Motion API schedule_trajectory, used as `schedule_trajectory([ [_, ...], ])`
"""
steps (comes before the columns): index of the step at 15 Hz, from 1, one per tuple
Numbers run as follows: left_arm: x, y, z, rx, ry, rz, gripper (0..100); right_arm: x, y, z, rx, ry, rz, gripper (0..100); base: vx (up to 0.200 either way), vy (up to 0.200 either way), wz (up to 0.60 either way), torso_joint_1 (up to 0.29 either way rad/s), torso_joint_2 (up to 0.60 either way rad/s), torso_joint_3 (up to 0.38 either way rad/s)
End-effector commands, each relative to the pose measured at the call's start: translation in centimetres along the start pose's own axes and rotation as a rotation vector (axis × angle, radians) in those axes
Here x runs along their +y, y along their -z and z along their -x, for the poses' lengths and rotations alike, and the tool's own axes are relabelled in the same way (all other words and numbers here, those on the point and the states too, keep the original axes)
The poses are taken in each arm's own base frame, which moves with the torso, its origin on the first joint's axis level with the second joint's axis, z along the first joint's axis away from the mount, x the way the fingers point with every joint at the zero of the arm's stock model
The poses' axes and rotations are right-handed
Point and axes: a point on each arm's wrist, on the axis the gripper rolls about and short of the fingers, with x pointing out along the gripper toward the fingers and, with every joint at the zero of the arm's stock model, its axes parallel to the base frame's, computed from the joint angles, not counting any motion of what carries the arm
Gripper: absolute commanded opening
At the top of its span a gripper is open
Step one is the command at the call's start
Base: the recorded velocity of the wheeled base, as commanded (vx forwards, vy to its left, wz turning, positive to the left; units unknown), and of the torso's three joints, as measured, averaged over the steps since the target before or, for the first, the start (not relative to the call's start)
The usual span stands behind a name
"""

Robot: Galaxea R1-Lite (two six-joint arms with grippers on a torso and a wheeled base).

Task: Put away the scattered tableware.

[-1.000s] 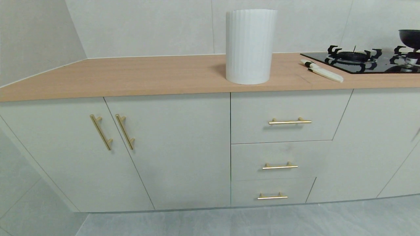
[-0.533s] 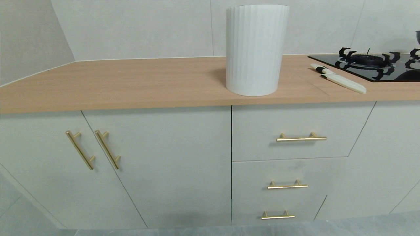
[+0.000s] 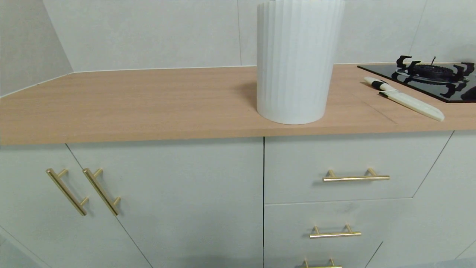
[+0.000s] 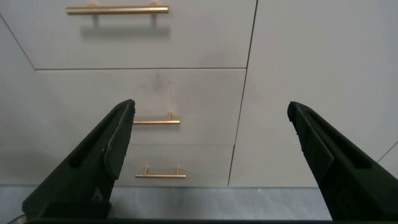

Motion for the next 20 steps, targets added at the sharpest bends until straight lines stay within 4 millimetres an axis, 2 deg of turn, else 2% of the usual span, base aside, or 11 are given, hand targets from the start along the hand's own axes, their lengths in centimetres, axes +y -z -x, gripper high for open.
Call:
schedule_trajectory([
  [1, 0.0, 0.0, 0.0, 0.0, 0.0, 0.0, 100, 0.0, 0.0, -0.02, 0.003, 0.0, 0.0, 100, 0.0, 0.0, 0.0, 0.0, 0.0, 0.0],
  [13, 0.0, 0.0, 0.0, 0.0, -0.001, 0.0, 100, 0.0, 0.0, -0.01, 0.001, 0.0, 0.0, 100, 0.0, 0.0, 0.0, 0.0, 0.0, 0.0],
  [20, 0.0, 0.0, 0.0, 0.0, -0.001, 0.0, 100, 0.0, 0.0, -0.01, 0.001, 0.0, 0.0, 100, 0.0, -0.2, 0.0, 0.002, 0.0, -0.001],
])
